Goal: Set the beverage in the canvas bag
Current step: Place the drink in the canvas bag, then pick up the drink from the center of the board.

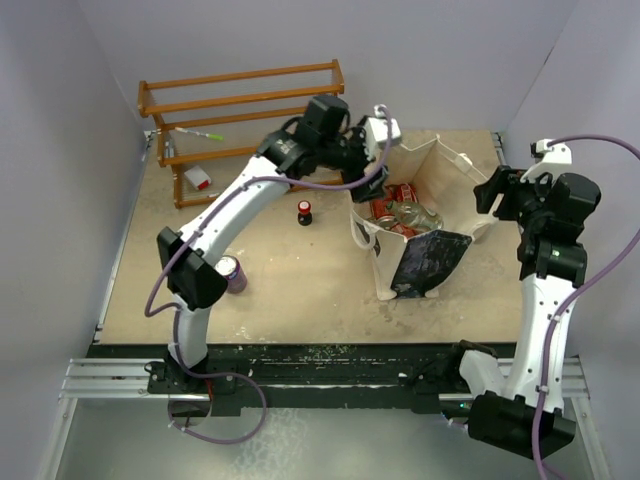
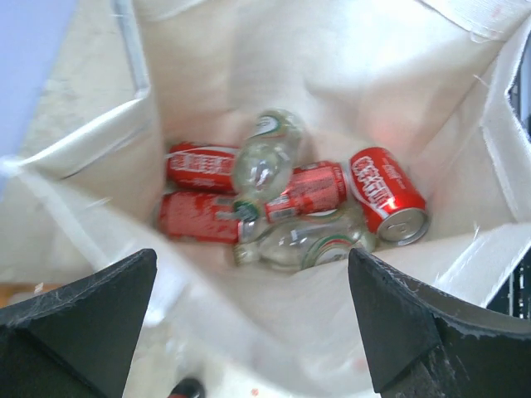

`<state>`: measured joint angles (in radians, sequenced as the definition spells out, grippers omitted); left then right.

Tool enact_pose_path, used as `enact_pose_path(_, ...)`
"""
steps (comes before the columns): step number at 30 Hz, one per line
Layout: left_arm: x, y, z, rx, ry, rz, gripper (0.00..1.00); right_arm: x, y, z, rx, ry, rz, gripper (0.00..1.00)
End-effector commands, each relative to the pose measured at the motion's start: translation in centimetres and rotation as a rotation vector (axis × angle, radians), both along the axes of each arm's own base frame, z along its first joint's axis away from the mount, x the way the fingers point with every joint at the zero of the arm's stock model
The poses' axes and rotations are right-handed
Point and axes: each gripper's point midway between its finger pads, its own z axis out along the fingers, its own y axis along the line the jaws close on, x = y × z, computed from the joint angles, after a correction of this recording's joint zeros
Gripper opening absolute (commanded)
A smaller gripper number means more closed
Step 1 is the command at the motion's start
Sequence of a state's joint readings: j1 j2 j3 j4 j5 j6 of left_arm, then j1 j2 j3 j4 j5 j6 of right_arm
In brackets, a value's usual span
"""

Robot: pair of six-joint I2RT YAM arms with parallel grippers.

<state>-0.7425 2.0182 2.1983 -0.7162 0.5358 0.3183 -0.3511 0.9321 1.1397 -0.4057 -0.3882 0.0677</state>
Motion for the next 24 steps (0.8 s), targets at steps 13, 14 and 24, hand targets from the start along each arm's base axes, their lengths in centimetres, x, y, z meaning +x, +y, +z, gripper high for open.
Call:
enact_pose_path(13, 2.3, 21.5, 4.7, 0.099, -0.098, 0.353, 0.99, 4.0, 6.7, 7.5, -0.098, -0.140, 0.260, 0.71)
enact_pose_path(14, 2.2, 23.3, 4.1, 0.115, -0.085, 0.382, 0.99, 4.2, 7.1, 7.6, -0.096, -0.144, 0.271, 0.71)
enact_pose_path(24, -4.6, 33.1, -4.7, 0.379, 0.048, 0.437, 0.99, 5.6, 9.0, 7.3, -0.086, -0.136, 0.323, 0.71)
